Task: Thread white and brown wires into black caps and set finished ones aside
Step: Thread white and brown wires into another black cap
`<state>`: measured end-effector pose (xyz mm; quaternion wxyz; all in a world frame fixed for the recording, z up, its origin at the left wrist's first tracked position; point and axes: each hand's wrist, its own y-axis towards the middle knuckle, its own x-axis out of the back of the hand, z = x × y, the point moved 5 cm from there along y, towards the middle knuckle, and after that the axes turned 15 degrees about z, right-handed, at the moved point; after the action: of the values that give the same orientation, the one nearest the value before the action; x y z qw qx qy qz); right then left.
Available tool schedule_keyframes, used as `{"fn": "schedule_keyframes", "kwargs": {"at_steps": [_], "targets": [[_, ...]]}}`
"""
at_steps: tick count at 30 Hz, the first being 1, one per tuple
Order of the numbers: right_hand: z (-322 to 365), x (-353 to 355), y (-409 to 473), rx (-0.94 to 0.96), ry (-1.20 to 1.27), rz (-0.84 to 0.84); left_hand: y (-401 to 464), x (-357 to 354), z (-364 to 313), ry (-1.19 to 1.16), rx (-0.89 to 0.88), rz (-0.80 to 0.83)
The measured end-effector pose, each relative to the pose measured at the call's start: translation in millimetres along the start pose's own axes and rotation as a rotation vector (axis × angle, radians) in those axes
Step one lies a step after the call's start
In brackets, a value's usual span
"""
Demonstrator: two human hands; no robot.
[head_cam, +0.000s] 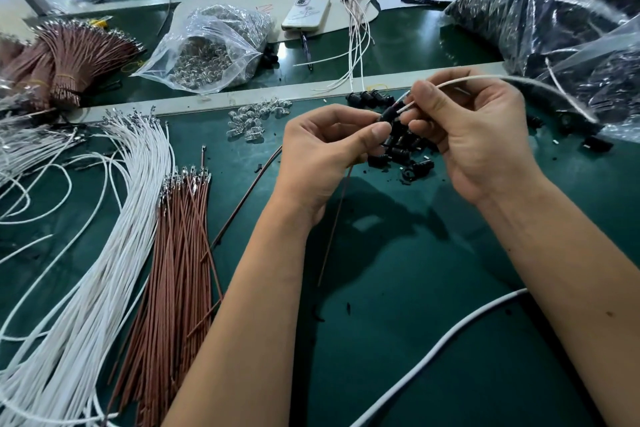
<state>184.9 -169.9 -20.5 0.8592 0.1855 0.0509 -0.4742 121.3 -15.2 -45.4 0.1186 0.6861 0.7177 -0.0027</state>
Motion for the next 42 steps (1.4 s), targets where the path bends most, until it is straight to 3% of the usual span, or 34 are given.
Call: {"fn": "schedule_keyframes", "kwargs": {"at_steps": [6, 15, 24, 30, 33, 37, 42], "targets": [[3.9, 7.2, -0.1, 0.031, -0.095, -0.067, 0.0, -1.5, 3.5, -0.129, 0.048, 0.073], [2.9, 9.7, 0.9, 0.015, -0.17, -0.029, -1.1, -3.4, 5.4, -0.121, 0.103, 0.099], [-15.3, 9.1, 1.6, -0.252, 0.01, 0.042, -2.5, -3.6, 7.0, -0.103, 0.139, 0.094], [-9.7, 8.4, 2.5, -0.201, 0.06, 0.078, -2.8, -6.2, 4.6, -0.101, 0.13, 0.116], [-5.5, 13.9, 2.5, -0.133, -0.027, 0.037, -2.9, -5.9, 4.9, -0.101, 0.142, 0.101], [-12.2, 4.9, 0.8, -0.172, -0.156, 0.119, -3.0, -8.0, 4.3, -0.099, 0.135, 0.093], [-7.3, 9.1, 1.8, -0.135, -0.035, 0.062, -3.1, -9.8, 4.5, -0.101, 0.136, 0.086]]}}
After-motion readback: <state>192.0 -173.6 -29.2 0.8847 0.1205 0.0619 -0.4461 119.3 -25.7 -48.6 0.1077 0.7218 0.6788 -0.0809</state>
